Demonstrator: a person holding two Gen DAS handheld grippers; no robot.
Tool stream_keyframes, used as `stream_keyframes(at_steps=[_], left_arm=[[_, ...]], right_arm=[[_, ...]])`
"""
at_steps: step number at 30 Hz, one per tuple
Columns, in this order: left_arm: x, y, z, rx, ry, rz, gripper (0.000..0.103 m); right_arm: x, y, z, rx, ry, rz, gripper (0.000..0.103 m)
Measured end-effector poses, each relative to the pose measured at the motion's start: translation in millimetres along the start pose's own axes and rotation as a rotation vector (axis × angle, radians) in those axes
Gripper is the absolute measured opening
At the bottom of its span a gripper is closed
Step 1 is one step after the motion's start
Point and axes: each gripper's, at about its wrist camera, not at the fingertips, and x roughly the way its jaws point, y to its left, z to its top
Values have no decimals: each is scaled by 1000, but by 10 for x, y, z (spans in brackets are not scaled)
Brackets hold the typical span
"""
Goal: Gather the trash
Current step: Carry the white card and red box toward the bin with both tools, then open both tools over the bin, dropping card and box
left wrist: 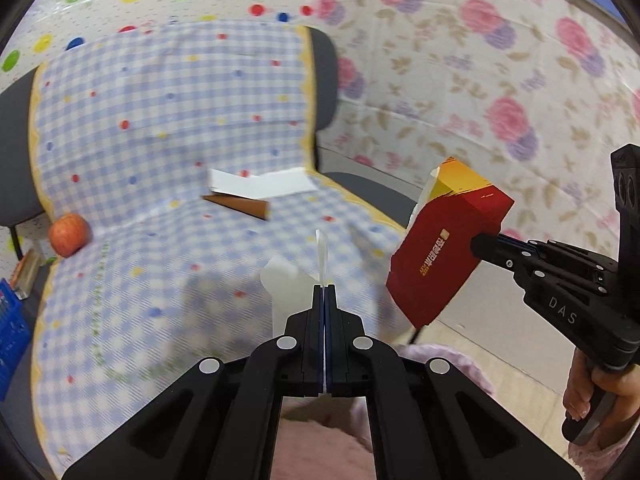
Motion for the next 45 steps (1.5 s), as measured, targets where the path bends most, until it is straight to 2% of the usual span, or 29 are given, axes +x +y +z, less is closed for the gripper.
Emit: stream_keyframes(at_steps=[4,9,15,20,25,33,36,38,40,41,42,43,45], left_arm=[[-6,-272,-187,35,21,-49,0],[24,-588,-382,72,63,-127,0],[114,-877,-577,123,110,-165,0],[202,-1102,-769,173,141,-188,0],[410,-1209,-883,187,199,-194,1],[722,-1260,-983,193,289,-224,4],[873,-1254,-1031,189,335,-226,12],[920,-1234,-1049,180,348,-231,36],[920,-1205,-1051,169,344,-234,45],[913,-1185,-1043,162,341,-237,46],[908,-1163,-1033,156,341,-238,46],[899,-1135,-1018,149,340,-231,46],[830,-1059,-959,127,321,-208,46]], right_arm=[[-254,-122,-220,7,2,-34,2],[-489,-257,-495,28,45,-63,2],[-608,-380,-865,84,94,-79,2],[-604,-469,-1135,121,140,-85,2],[-481,-592,-1365,171,203,-54,2],[-198,-778,-1534,238,259,-11,3],[-75,-861,-1592,274,276,0,3],[-2,-915,-1622,295,286,3,3],[66,-965,-1646,305,307,-1,8],[78,-984,-1649,307,309,-6,15],[84,-1008,-1642,307,312,-11,27],[76,-1022,-1631,306,313,-20,32],[21,-1054,-1590,301,301,-44,35]])
